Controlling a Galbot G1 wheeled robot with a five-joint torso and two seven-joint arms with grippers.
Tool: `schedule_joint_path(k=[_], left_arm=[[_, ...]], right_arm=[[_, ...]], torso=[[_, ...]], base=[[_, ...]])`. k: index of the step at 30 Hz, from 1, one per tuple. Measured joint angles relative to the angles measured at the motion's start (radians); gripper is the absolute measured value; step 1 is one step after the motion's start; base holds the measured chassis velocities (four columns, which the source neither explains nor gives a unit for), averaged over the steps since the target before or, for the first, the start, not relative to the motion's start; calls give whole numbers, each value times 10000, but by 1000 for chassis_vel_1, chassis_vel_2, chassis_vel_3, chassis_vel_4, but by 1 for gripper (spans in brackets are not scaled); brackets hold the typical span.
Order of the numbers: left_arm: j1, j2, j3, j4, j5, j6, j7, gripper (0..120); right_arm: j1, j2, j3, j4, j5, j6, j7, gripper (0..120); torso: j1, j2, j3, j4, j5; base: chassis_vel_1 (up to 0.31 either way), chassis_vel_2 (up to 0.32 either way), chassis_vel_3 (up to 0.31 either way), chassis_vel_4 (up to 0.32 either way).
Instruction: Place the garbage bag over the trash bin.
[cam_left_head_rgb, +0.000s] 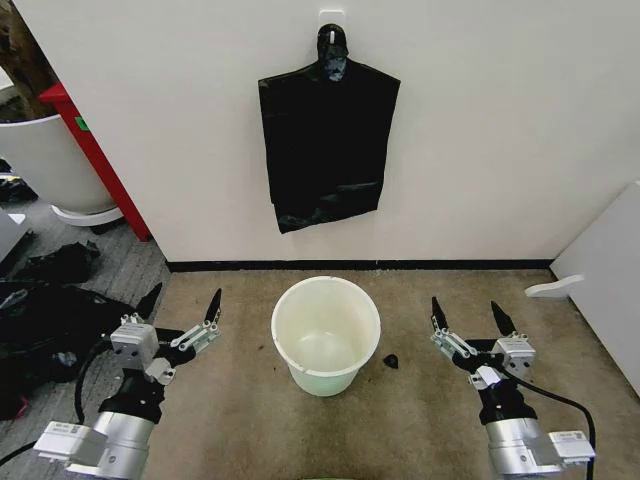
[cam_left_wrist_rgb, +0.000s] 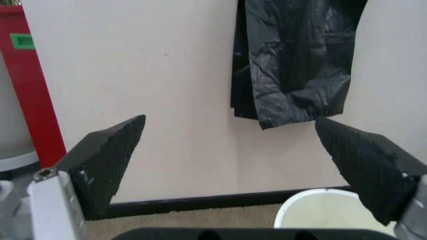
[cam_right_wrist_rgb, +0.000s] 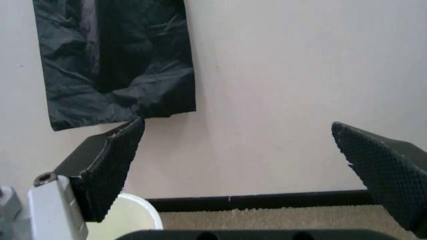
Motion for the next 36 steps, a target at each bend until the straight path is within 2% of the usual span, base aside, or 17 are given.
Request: schedule_joint_path(k=[17,24,28,30,36], left_arm=[[-47,77,-14,0,-22,50,-59,100],[-142,219,-40,0,-133,75,-209,100],[-81,242,-79,0,-183,90,-223,100],[-78,247,-80,0,-184,97,-231,100],[-130,323,-35,1,-198,160,-331,100]], right_arm=[[-4,-71,-109,64,286,-85,19,100],[274,-390,-384,238,1569,-506,238,100],[661,-891,-611,453,3311,-1051,322,100],[722,-967,-633,472,3504,-1115,349,100],[1956,-1700,-962,513,5679,-1501,928,100]], torso=[[0,0,0,0,0],[0,0,0,0,0],[0,0,0,0,0],[0,0,0,0,0],[0,0,0,0,0]], base=[[0,0,0,0],[0,0,0,0],[0,0,0,0],[0,0,0,0],[0,0,0,0]])
